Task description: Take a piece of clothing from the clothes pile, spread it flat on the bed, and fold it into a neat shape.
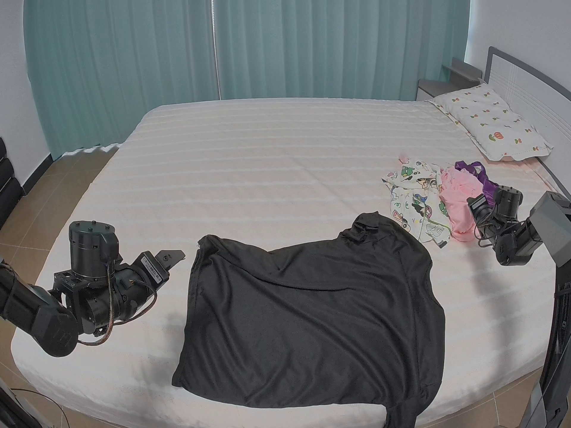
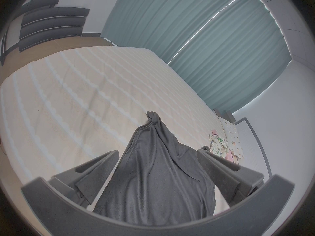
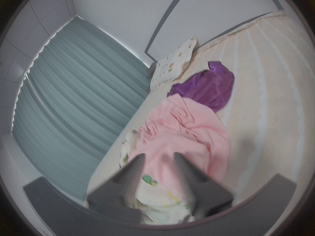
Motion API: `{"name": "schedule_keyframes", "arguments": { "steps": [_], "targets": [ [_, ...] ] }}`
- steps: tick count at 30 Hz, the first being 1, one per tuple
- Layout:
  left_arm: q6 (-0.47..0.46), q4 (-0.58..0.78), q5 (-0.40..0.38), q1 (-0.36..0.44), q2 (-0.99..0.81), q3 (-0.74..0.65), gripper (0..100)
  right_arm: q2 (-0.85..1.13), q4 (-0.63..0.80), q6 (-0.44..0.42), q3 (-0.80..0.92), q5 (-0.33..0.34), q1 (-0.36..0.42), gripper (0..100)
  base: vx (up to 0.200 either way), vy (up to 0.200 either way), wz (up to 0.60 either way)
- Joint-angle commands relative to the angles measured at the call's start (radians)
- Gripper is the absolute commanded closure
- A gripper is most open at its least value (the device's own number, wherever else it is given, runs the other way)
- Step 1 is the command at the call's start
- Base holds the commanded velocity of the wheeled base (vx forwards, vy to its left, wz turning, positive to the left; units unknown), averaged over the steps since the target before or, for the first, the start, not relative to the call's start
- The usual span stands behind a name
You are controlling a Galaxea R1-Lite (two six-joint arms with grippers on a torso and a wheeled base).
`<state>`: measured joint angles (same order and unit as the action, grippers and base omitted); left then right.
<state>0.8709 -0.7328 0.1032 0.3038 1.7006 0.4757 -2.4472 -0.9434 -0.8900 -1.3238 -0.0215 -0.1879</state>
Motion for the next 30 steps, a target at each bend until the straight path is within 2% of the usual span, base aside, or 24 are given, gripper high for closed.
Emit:
{"name": "schedule_keyframes", "arguments": {
  "steps": [1, 4, 5, 6, 10, 13, 15, 17, 20, 25, 28, 30],
  "targets": [
    [0.0, 0.0, -0.002, 0.0, 0.017, -0.006, 0, 0.04, -0.021, 0.109, 0.198, 0.087, 0.007, 0, 0.0, 0.0, 0.0],
    [-0.001, 0.0, -0.03, 0.0, 0.013, -0.022, 0, 0.103, -0.077, 0.184, 0.345, 0.143, 0.022, 0, 0.0, 0.0, 0.0],
    [-0.001, 0.0, -0.03, 0.0, 0.013, -0.022, 0, 0.103, -0.077, 0.184, 0.345, 0.143, 0.022, 0, 0.0, 0.0, 0.0],
    [-0.004, 0.0, -0.054, 0.0, 0.005, -0.042, 0, 0.165, -0.143, 0.194, 0.448, 0.186, 0.031, 0, 0.0, 0.0, 0.0],
    [-0.013, 0.001, -0.059, 0.0, -0.007, -0.094, 0, 0.304, -0.198, 0.2, 0.614, 0.236, 0.036, 0, 0.0, 0.0, 0.0],
    [-0.029, 0.003, -0.059, 0.0, -0.013, -0.135, 0, 0.39, -0.183, 0.198, 0.706, 0.238, 0.059, 0, 0.0, 0.0, 0.0],
    [-0.029, 0.003, -0.059, 0.0, -0.013, -0.135, 0, 0.39, -0.183, 0.198, 0.706, 0.238, 0.059, 0, 0.0, 0.0, 0.0],
    [-0.043, 0.0, -0.06, 0.001, -0.022, -0.206, 0, 0.45, -0.213, 0.207, 0.862, 0.224, 0.113, 0, 0.0, 0.0, 0.0],
    [-0.049, 0.0, -0.062, 0.011, -0.038, -0.27, 0, 0.521, -0.23, 0.18, 0.95, 0.224, 0.127, 0, 0.0, 0.0, 0.0],
    [-0.047, 0.0, -0.069, 0.032, -0.049, -0.301, 0, 0.547, -0.244, 0.154, 1.06, 0.215, 0.13, 0, 0.0, 0.0, 0.0],
    [-0.041, 0.001, -0.069, 0.049, -0.049, -0.302, 0, 0.588, -0.244, 0.089, 1.103, 0.213, 0.13, 0, 0.0, 0.0, 0.0],
    [-0.038, 0.004, -0.068, 0.075, -0.038, -0.307, 0, 0.639, -0.241, -0.007, 1.14, 0.221, 0.131, 0, -0.2, 0.0, 0.0]
  ]
}}
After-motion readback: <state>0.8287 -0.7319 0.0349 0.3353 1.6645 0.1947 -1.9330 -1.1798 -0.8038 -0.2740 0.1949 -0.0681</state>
